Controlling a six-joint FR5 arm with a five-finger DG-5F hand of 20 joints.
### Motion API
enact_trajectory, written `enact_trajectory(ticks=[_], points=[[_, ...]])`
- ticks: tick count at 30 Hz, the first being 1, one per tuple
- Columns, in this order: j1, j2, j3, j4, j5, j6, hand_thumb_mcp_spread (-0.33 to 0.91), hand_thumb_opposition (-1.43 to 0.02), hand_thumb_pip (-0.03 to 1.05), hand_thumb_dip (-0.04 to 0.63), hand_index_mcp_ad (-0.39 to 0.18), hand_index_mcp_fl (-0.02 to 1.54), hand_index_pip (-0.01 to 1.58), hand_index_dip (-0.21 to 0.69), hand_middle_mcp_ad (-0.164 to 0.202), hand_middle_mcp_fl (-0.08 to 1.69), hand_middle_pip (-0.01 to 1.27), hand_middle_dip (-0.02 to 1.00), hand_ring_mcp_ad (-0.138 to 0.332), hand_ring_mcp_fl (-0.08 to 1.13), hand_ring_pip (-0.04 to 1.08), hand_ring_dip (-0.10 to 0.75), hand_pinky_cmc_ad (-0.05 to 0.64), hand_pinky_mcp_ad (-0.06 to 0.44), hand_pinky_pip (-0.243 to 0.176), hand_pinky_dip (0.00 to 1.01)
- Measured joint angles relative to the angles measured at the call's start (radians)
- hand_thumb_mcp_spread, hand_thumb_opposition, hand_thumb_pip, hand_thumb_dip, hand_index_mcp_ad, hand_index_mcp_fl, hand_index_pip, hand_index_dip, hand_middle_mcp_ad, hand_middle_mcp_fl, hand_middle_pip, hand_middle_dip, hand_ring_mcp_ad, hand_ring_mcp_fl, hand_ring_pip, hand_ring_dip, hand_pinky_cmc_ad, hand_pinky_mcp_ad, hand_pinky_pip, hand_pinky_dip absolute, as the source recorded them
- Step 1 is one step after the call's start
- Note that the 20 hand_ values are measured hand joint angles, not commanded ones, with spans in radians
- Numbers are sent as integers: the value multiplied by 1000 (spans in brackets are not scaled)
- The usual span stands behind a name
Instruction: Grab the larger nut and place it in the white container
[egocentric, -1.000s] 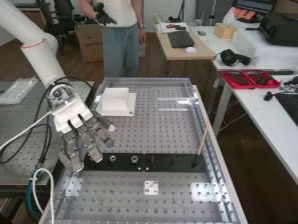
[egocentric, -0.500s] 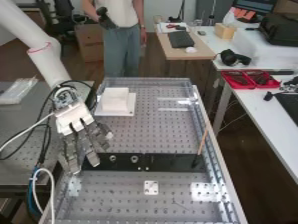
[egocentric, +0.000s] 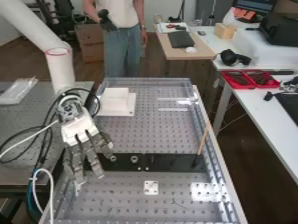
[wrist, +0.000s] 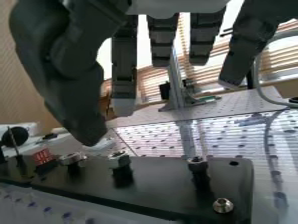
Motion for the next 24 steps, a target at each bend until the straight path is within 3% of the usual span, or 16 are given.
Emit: enact_trajectory(ticks=[11,24], points=[[-13,-31,38,-95,-15,67,342,-892,730,269,-105,9,1555,159,63,2,138,237,188,0,99,155,401,328,-108,593],[-2,-67,63,-89,19,55,340,-892,730,269,-105,9,1555,159,63,2,138,237,188,0,105,159,398,311,-108,593]])
